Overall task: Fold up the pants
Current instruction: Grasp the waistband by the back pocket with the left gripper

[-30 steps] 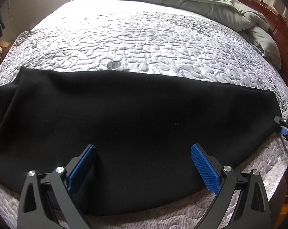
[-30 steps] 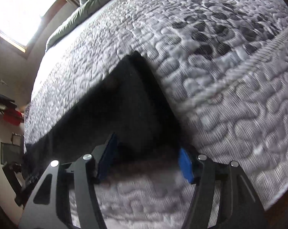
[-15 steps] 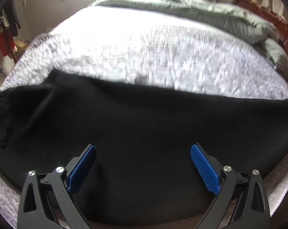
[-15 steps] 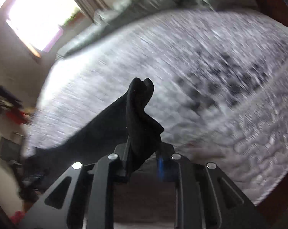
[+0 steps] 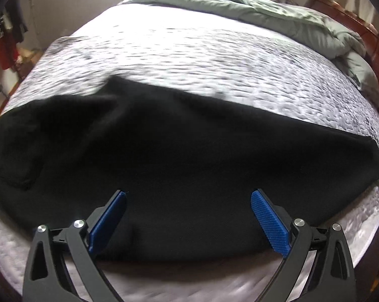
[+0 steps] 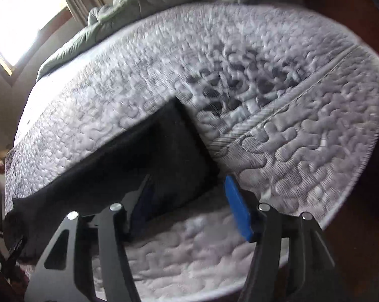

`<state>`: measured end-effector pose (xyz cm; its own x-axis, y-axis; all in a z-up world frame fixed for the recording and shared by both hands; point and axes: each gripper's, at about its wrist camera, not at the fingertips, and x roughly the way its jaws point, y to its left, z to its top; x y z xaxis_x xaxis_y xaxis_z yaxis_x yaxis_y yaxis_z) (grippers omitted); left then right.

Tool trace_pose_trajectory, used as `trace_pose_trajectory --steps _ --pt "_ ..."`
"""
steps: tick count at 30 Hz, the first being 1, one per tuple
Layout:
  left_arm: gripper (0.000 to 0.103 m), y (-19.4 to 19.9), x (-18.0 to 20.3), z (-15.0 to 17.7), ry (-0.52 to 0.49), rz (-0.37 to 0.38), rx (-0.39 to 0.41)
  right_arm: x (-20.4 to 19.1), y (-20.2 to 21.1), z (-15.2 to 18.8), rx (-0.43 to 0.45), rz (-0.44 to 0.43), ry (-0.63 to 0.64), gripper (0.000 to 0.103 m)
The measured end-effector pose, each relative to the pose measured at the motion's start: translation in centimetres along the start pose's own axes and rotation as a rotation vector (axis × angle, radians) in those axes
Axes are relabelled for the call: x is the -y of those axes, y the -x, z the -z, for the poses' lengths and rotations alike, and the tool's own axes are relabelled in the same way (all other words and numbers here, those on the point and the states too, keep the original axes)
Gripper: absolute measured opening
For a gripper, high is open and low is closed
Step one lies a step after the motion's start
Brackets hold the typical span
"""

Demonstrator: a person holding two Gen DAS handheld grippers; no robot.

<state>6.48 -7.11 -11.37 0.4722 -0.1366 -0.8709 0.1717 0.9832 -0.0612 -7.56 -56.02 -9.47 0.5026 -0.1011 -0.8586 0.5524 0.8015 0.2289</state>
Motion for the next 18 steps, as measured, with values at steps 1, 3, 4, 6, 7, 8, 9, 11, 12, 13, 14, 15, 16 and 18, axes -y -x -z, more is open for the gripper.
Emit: trace_pose_trajectory --steps 1,3,4,6,7,8,9,11,12,13,14,15,16,18 --pt "0.099 0.7 -1.8 0.4 0.032 -0.014 -0.002 -1.1 0.7 0.3 0.015 0.001 0.016 0.061" --pt "0.099 1.6 -4.9 0.9 0.095 -0.031 -0.016 -4.3 2.0 1.1 0.031 0.008 0.083 0.062" --pt "0.099 1.9 -6.5 1.1 0.128 -0.036 -0.026 -6.6 2.4 1.7 0.032 -0.011 0.132 0.063" --pt "0.099 2.6 -10.2 1.8 0.206 -0.05 -0.05 -11.1 2.2 3.1 -0.004 -0.069 0.226 0.063" --pt "0.099 2.8 -11.9 2.0 0.244 -0.047 -0.053 -13.8 1.9 4.0 -0.035 -0.102 0.286 0.063" --pt "0.099 3.0 -13.2 2.3 0.275 -0.04 -0.055 -16.7 1.5 5.0 -0.058 -0.139 0.344 0.063" --pt "0.099 3.1 -14.4 2.3 0.31 -0.027 -0.058 -18.7 1.2 5.9 -0.075 -0.171 0.383 0.063" --pt "0.099 3.5 -17.1 2.5 0.398 0.037 -0.053 -23.4 0.0 7.9 -0.14 -0.239 0.461 0.064" --pt "0.099 3.6 -18.3 2.5 0.447 0.085 -0.049 -25.4 -0.6 9.0 -0.17 -0.26 0.491 0.064" --pt "0.099 3.6 -19.8 2.5 0.509 0.152 -0.049 -27.3 -1.3 9.9 -0.196 -0.286 0.521 0.064" --pt "0.099 3.4 -20.7 2.4 0.556 0.217 -0.056 -28.6 -1.8 10.5 -0.214 -0.3 0.537 0.064" --pt "0.099 3.3 -21.3 2.5 0.592 0.259 -0.065 -30.0 -2.4 11.5 -0.242 -0.303 0.553 0.064" --pt "0.098 3.0 -21.9 2.5 0.634 0.296 -0.077 -31.2 -3.1 12.3 -0.264 -0.301 0.564 0.064" --pt "0.098 2.8 -22.7 2.4 0.685 0.385 -0.087 -32.6 -4.1 13.3 -0.291 -0.29 0.575 0.064"
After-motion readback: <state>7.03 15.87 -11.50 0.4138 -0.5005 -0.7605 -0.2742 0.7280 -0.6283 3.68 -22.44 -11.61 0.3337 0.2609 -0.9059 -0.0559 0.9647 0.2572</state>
